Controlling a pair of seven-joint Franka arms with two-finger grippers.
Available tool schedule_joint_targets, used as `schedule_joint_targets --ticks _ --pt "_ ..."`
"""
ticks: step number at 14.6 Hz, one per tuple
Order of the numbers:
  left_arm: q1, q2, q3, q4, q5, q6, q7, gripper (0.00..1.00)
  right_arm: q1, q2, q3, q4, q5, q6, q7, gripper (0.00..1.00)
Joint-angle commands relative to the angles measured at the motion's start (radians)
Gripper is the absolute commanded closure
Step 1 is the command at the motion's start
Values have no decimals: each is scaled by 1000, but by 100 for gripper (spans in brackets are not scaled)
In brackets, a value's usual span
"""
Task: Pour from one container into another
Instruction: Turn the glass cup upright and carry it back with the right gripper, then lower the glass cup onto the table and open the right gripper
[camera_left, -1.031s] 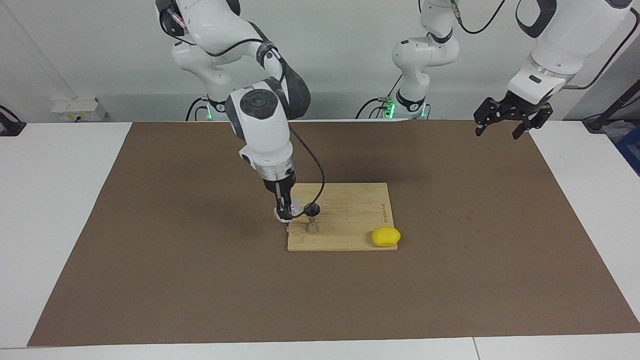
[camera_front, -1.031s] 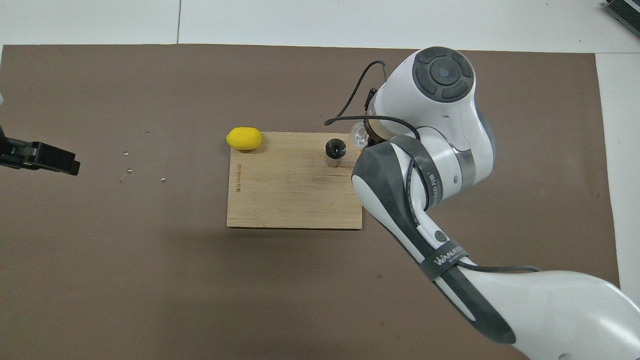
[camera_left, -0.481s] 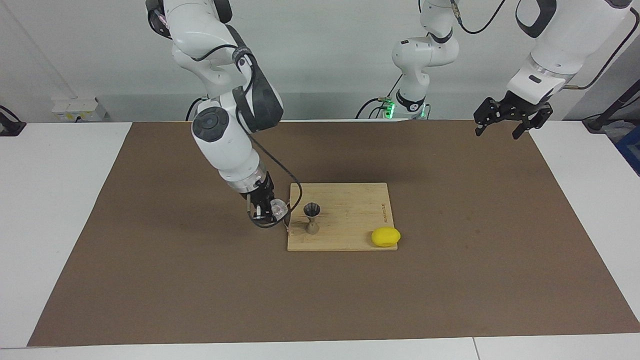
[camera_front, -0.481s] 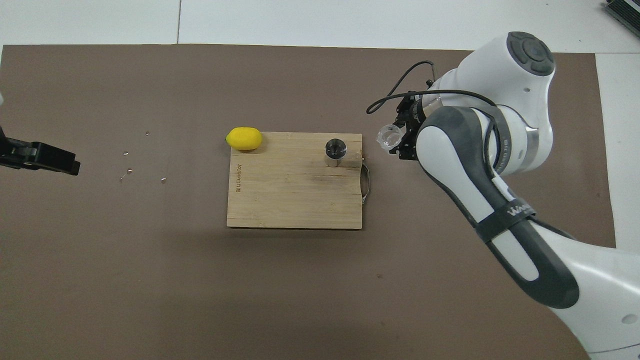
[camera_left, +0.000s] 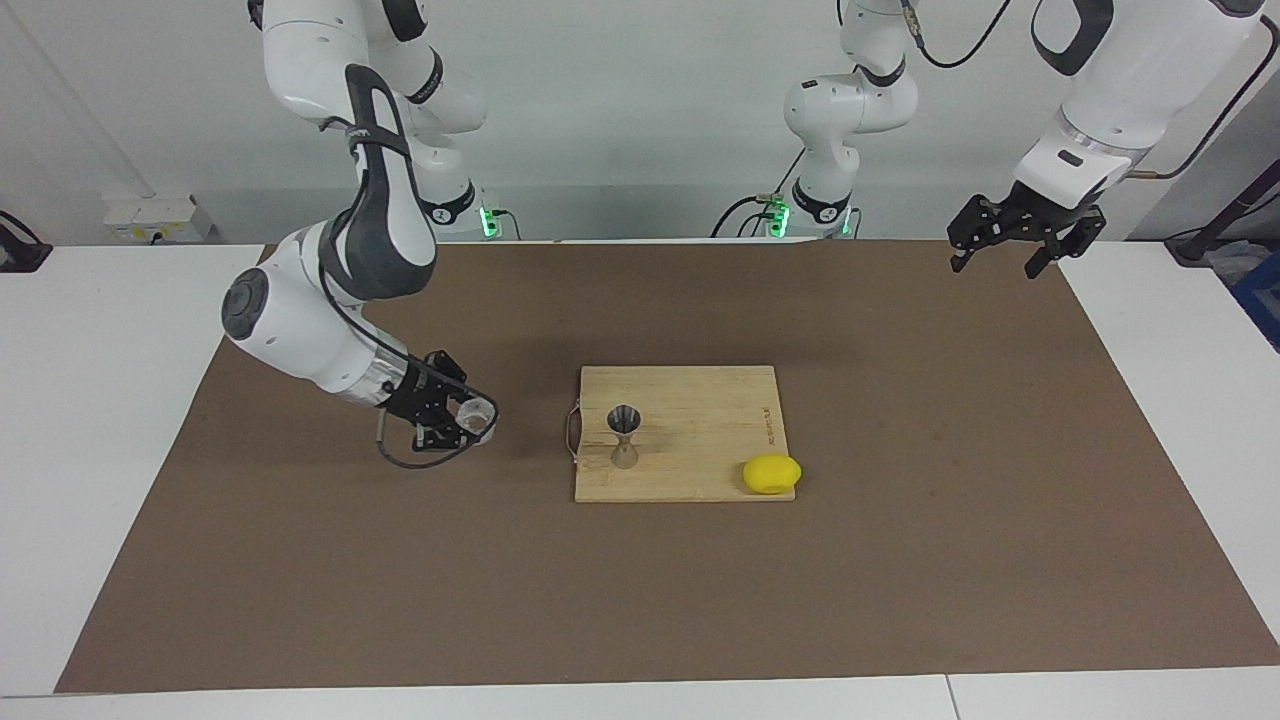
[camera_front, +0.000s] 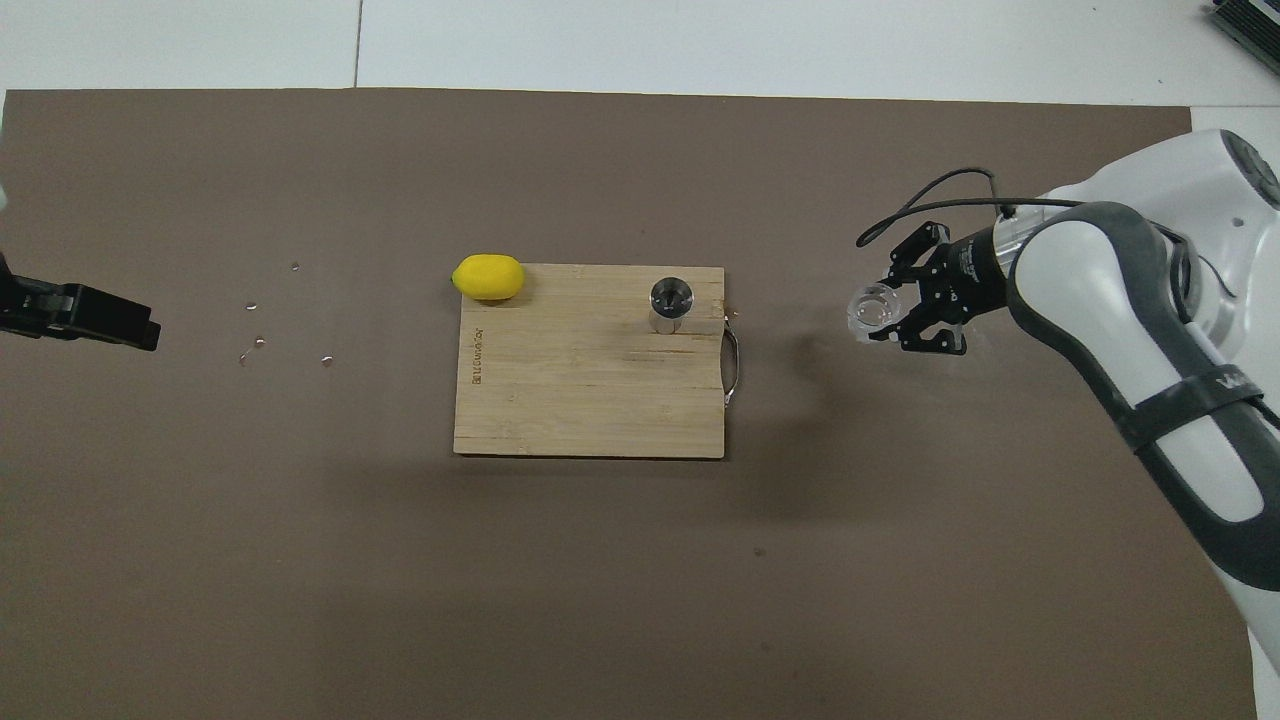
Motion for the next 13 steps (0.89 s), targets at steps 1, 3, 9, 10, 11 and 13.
schedule_joint_targets --ticks 1,3,9,10,11,13 --pt "-6 -25 6 -21 9 -6 0 0 -79 -80 12 -151 82 27 -157 100" --pt "-6 -23 6 -21 9 -6 0 0 -127 -92 12 -208 122 27 -247 100" --pt "-4 -23 6 -21 9 -6 -2 0 -242 -34 12 -233 174 10 -428 100" --pt "-6 -25 6 -21 9 -6 -2 0 -261 -20 12 -233 176 10 -452 100" --pt "-6 -23 6 -21 9 -6 -2 0 -271 -13 12 -234 176 9 -481 100" --pt "-6 -23 6 -21 9 -6 -2 0 -278 -8 12 -237 177 9 -489 100"
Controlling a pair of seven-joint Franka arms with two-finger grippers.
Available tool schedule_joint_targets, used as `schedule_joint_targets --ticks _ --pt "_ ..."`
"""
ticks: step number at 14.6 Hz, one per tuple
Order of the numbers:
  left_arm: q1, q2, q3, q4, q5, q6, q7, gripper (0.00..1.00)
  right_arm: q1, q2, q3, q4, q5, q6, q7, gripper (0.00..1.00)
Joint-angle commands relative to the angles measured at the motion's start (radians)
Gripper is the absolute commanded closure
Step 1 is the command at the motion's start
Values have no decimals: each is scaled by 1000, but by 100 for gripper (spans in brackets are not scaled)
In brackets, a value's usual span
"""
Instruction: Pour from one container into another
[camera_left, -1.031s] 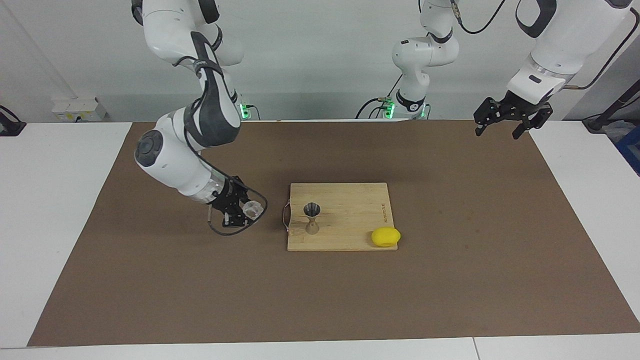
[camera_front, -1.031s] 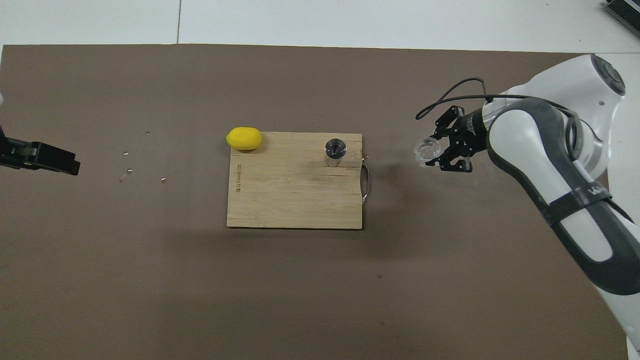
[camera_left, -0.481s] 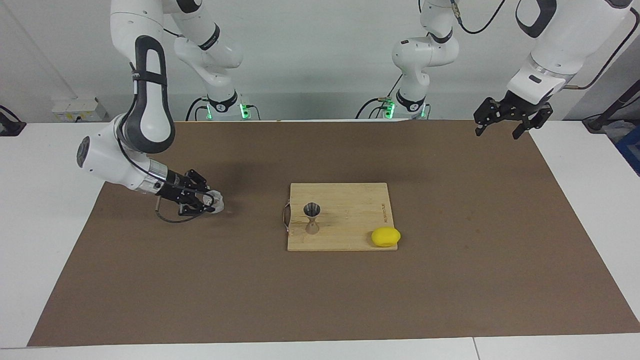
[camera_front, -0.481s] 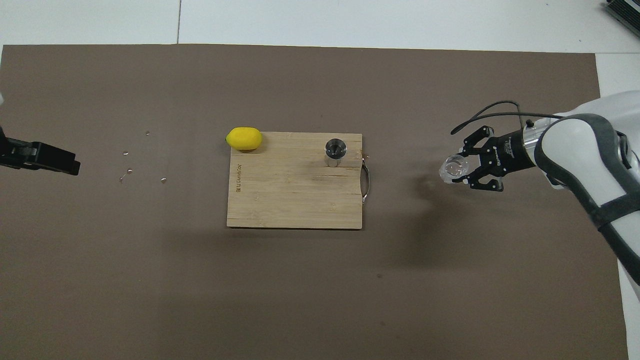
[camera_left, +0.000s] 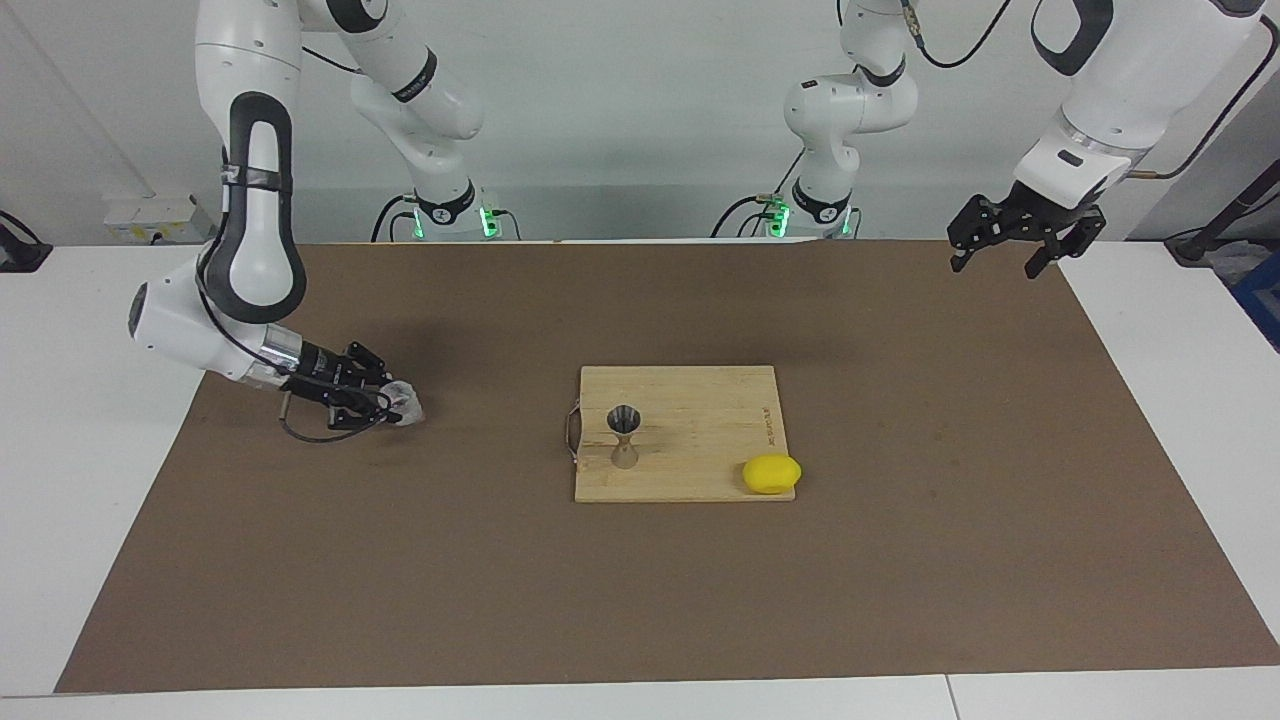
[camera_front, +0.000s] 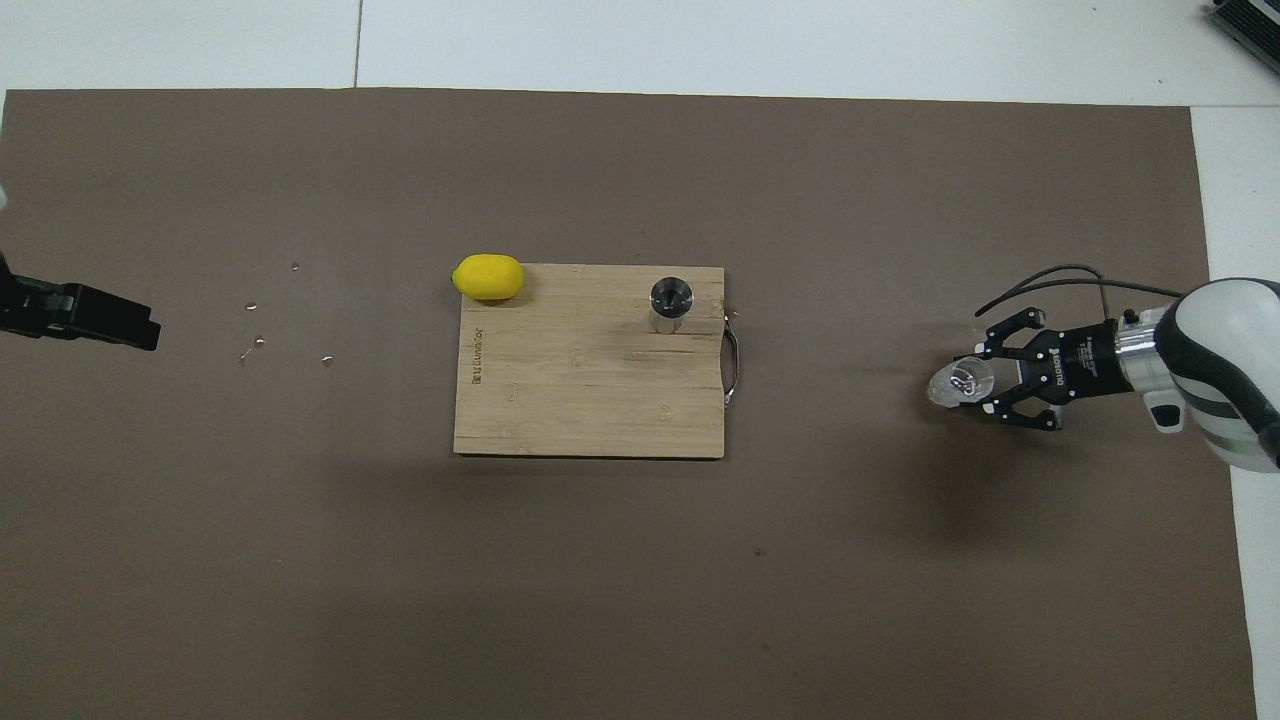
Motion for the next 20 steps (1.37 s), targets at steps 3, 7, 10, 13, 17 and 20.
schedule_joint_targets --ticks 3,7,10,13,17,20 --pt "-4 -23 6 -21 9 -6 -2 0 -37 -9 11 -54 62 16 -34 93" --pt "-6 -25 6 -21 9 -6 -2 0 -36 -29 8 -59 46 18 -39 0" --pt "-6 -25 6 -21 9 -6 0 0 -42 -72 0 -71 44 13 -34 0" --pt "-6 -23 6 -21 9 -6 0 0 -59 -159 0 -82 -54 4 -36 0" --pt "-6 -25 6 -21 9 -6 -2 0 -41 -257 10 -81 -218 -19 -45 0" --pt "-6 -25 6 -21 9 -6 0 0 41 -313 10 -74 -321 -22 -140 0"
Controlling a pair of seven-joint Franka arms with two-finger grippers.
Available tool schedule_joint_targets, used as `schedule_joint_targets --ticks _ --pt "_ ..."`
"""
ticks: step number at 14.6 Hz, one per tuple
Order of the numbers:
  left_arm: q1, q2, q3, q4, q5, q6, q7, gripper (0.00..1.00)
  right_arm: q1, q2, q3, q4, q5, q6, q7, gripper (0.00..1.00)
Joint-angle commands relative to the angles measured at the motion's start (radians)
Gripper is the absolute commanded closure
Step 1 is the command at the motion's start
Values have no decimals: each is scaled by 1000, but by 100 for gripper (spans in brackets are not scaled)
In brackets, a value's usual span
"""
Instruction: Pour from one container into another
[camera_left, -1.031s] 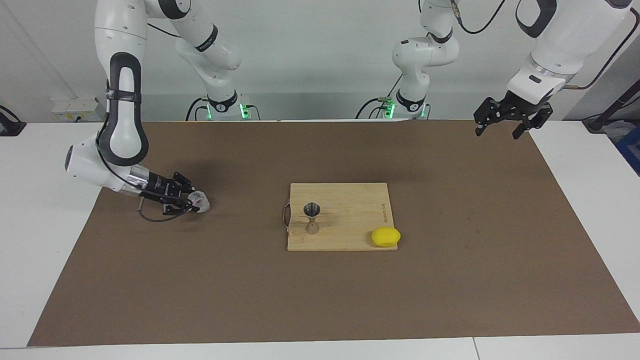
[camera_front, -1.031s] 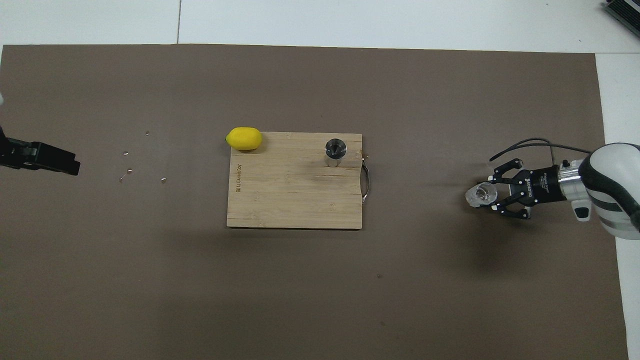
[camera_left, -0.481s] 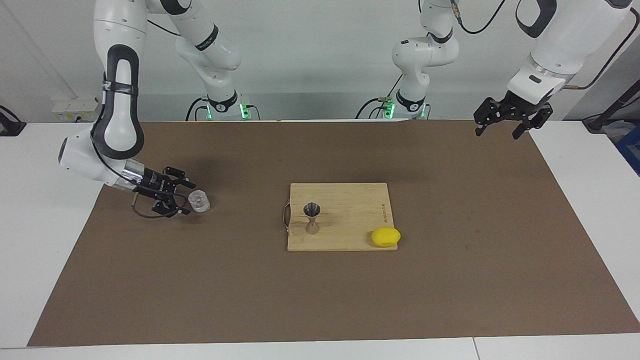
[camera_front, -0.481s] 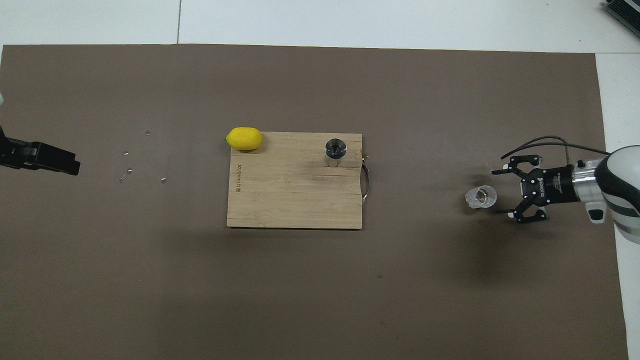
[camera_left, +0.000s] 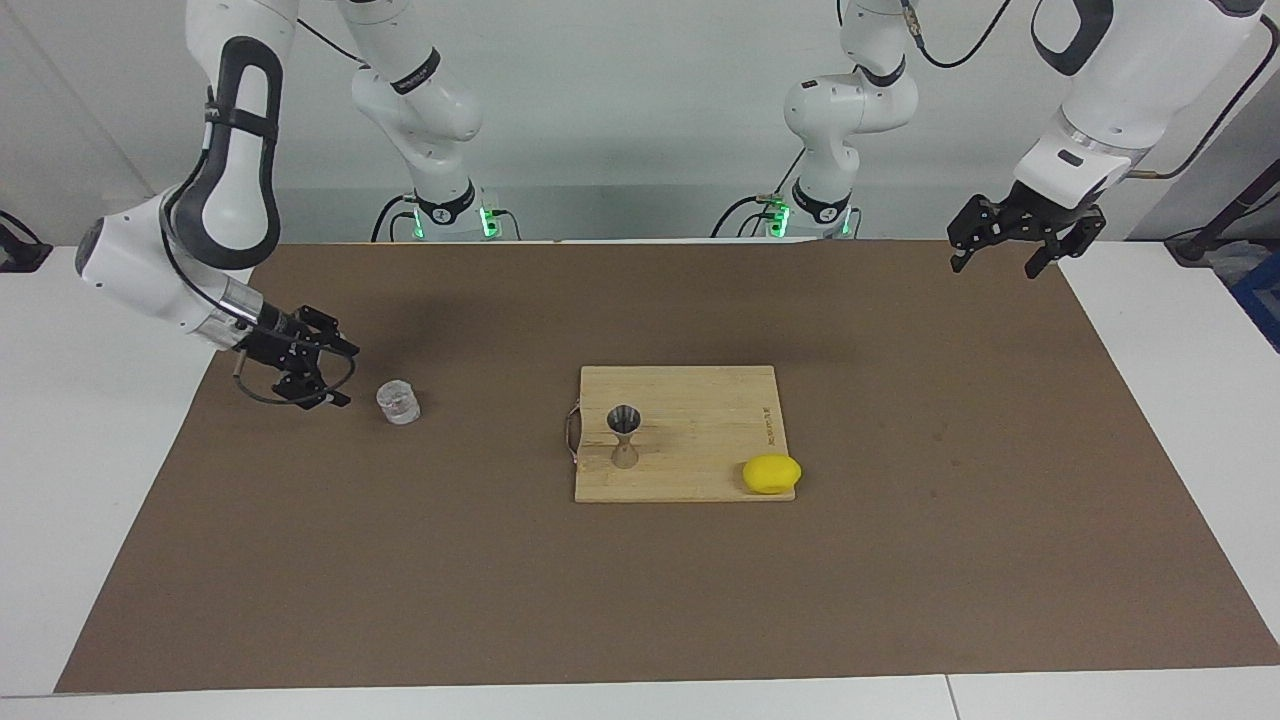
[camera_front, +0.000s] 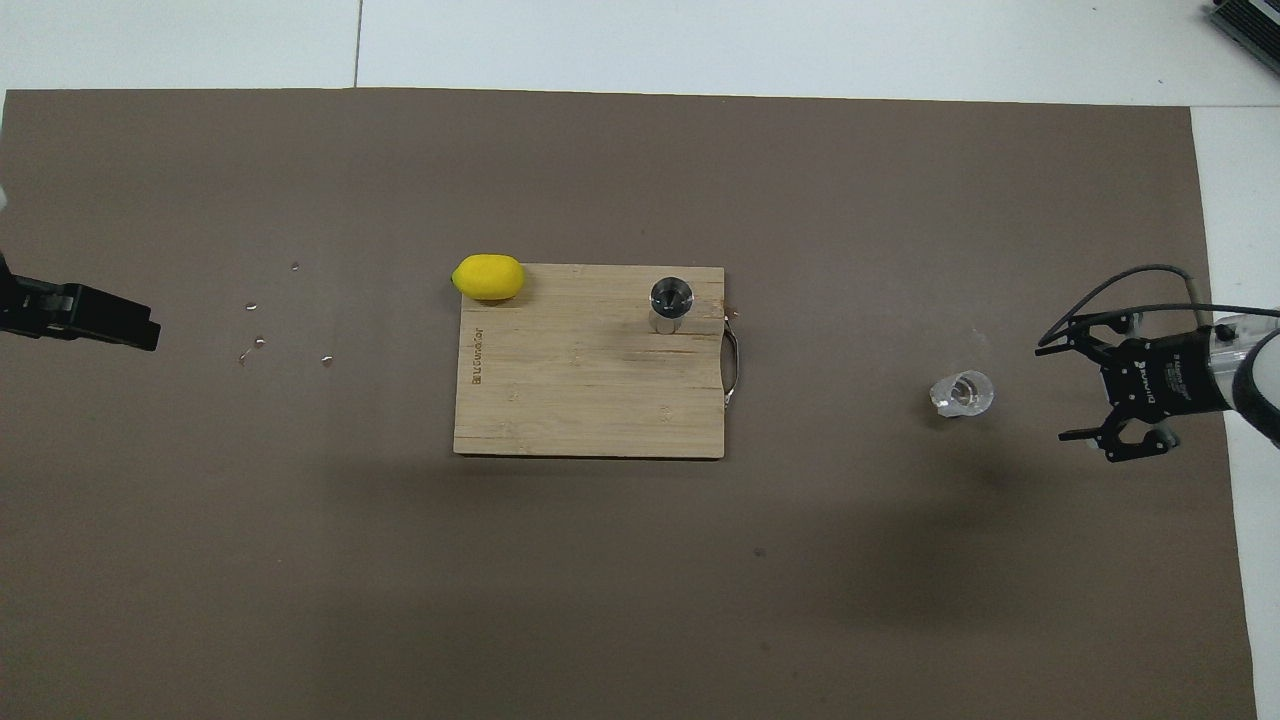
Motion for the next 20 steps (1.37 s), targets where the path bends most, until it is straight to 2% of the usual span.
schedule_joint_targets --ticks 1,3,6,9,14,17,20 --pt "-6 -23 6 -21 9 -6 -2 0 73 -60 4 -23 -105 9 -132 0" --pt "-6 -23 6 -21 9 -6 -2 0 136 -74 6 -13 -191 9 -257 0" --pt "-4 -24 6 -21 9 -6 -2 0 224 -79 7 5 -253 5 -426 0" --pt "-4 -23 6 -21 9 -6 -2 0 327 -81 7 80 -395 -72 -508 0" --pt "-4 -23 6 -21 9 -6 0 0 341 -82 7 279 -443 -210 -524 0" --pt "-4 -23 6 -21 9 -6 -2 0 327 -85 6 385 -460 -227 -559 0" --pt "-6 -23 6 -21 9 -6 -2 0 327 -96 -4 409 -477 -256 -606 0"
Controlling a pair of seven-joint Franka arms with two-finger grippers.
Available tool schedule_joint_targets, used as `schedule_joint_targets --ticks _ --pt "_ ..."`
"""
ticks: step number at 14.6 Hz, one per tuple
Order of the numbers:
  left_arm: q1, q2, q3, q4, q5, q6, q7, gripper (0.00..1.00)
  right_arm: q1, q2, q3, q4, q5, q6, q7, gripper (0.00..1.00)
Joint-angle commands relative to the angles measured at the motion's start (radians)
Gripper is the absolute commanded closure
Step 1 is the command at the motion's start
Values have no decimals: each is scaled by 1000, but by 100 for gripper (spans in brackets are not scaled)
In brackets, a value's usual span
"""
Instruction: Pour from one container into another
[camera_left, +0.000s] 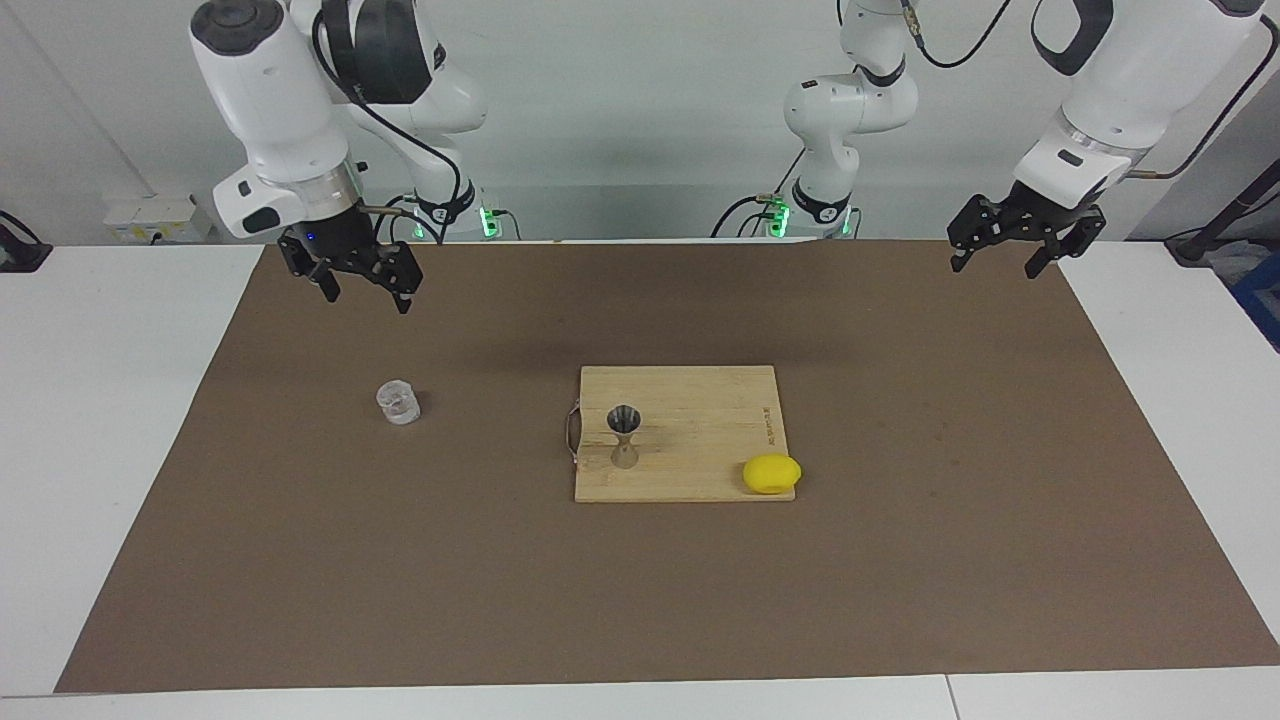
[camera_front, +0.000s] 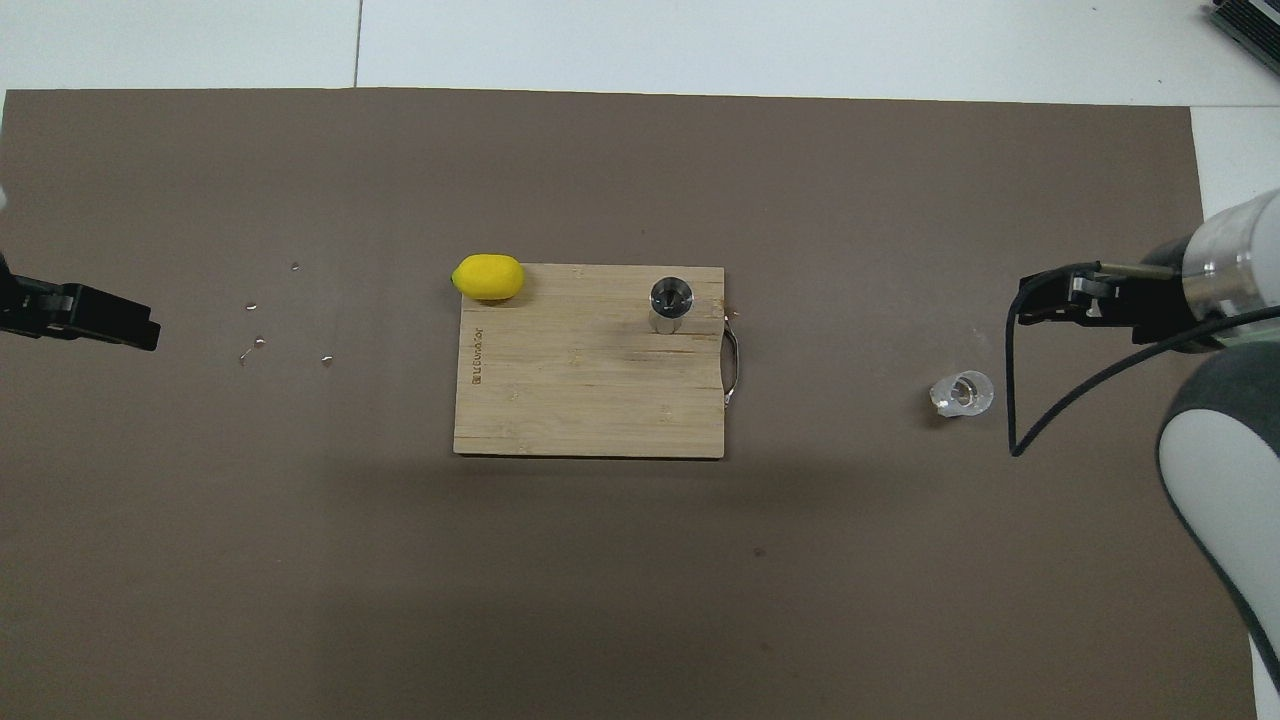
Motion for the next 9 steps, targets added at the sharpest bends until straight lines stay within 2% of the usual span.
schedule_joint_targets --ticks 1,4,9 --pt "-6 -23 6 -21 9 -6 0 0 -8 -6 2 22 -23 -29 -38 0" --pt "-4 -23 6 -21 9 -6 -2 0 3 -1 11 46 -15 -82 -44 0" --pt "-6 -23 6 -21 9 -6 -2 0 1 -23 11 16 25 -160 -120 0"
